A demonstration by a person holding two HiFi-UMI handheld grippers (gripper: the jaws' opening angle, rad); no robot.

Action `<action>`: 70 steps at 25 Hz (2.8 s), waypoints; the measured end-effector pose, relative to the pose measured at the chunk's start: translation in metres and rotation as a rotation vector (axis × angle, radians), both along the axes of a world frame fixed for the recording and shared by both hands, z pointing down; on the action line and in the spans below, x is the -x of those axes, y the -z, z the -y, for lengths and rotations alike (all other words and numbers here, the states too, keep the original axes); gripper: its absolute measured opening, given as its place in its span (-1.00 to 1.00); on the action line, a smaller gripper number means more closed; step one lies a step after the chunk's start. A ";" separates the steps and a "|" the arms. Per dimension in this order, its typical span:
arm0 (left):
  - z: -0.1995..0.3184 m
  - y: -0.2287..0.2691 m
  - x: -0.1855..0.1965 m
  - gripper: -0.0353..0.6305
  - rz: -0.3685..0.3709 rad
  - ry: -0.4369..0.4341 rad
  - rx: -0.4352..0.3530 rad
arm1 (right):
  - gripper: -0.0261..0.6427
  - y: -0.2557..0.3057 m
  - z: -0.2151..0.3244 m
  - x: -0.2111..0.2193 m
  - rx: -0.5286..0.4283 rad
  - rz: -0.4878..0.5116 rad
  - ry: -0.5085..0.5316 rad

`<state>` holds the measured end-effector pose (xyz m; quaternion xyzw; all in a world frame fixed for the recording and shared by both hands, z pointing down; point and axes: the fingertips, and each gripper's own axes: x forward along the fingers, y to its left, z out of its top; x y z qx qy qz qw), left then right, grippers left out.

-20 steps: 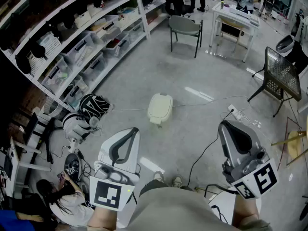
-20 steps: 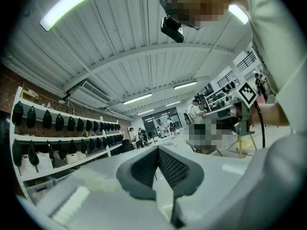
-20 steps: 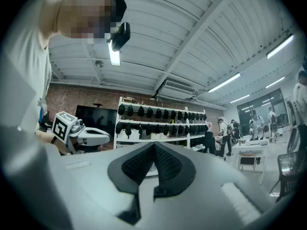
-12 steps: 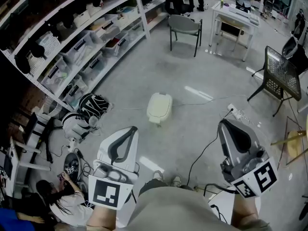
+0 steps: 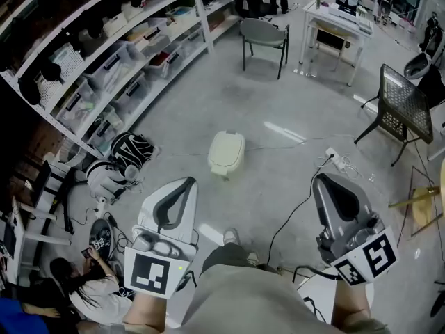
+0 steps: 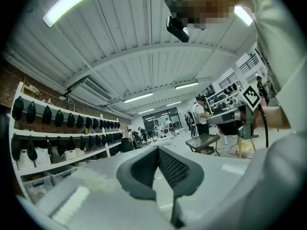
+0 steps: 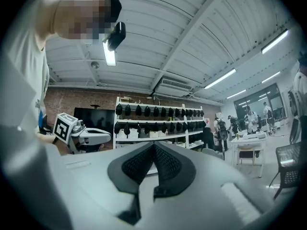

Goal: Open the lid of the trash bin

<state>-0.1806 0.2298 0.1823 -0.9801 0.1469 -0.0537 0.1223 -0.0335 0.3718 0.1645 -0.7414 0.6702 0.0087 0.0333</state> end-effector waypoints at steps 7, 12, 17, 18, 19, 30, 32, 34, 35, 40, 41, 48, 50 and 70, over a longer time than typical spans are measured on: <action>0.009 0.000 -0.016 -0.89 -0.021 -0.024 -0.010 | -0.91 -0.009 0.007 -0.009 0.034 0.000 -0.013; 0.036 -0.003 -0.028 -0.89 -0.008 -0.021 0.001 | -0.91 -0.016 0.036 -0.021 0.051 0.015 -0.010; 0.075 -0.017 -0.053 -0.89 -0.001 -0.005 0.037 | -0.91 -0.024 0.079 -0.056 0.067 0.011 -0.012; 0.085 -0.020 -0.058 -0.89 0.005 -0.004 0.038 | -0.91 -0.025 0.091 -0.062 0.070 0.008 -0.012; 0.096 -0.023 -0.063 -0.89 0.009 -0.004 0.039 | -0.91 -0.025 0.103 -0.068 0.074 0.006 -0.011; 0.231 -0.043 -0.130 -0.89 -0.004 -0.021 0.115 | -0.91 -0.032 0.254 -0.131 0.146 -0.005 0.012; 0.250 -0.047 -0.138 -0.89 0.001 -0.024 0.120 | -0.91 -0.031 0.275 -0.144 0.144 -0.015 0.009; 0.268 -0.052 -0.145 -0.89 0.005 -0.014 0.121 | -0.91 -0.032 0.294 -0.155 0.149 -0.023 0.009; 0.276 -0.054 -0.147 -0.89 0.006 -0.008 0.120 | -0.91 -0.033 0.303 -0.159 0.153 -0.024 0.012; 0.312 -0.062 -0.152 -0.89 0.031 0.043 0.150 | -0.91 -0.042 0.345 -0.169 0.192 -0.008 0.059; 0.319 -0.064 -0.152 -0.89 0.035 0.054 0.159 | -0.91 -0.045 0.352 -0.170 0.200 -0.006 0.072; 0.351 -0.079 -0.161 -0.89 0.051 0.139 0.183 | -0.91 -0.067 0.396 -0.184 0.235 0.012 0.162; 0.358 -0.084 -0.168 -0.89 0.067 0.169 0.183 | -0.91 -0.075 0.408 -0.192 0.243 0.017 0.194; 0.452 -0.195 -0.199 -0.89 0.166 0.626 0.386 | -0.91 -0.242 0.577 -0.280 0.568 0.078 0.653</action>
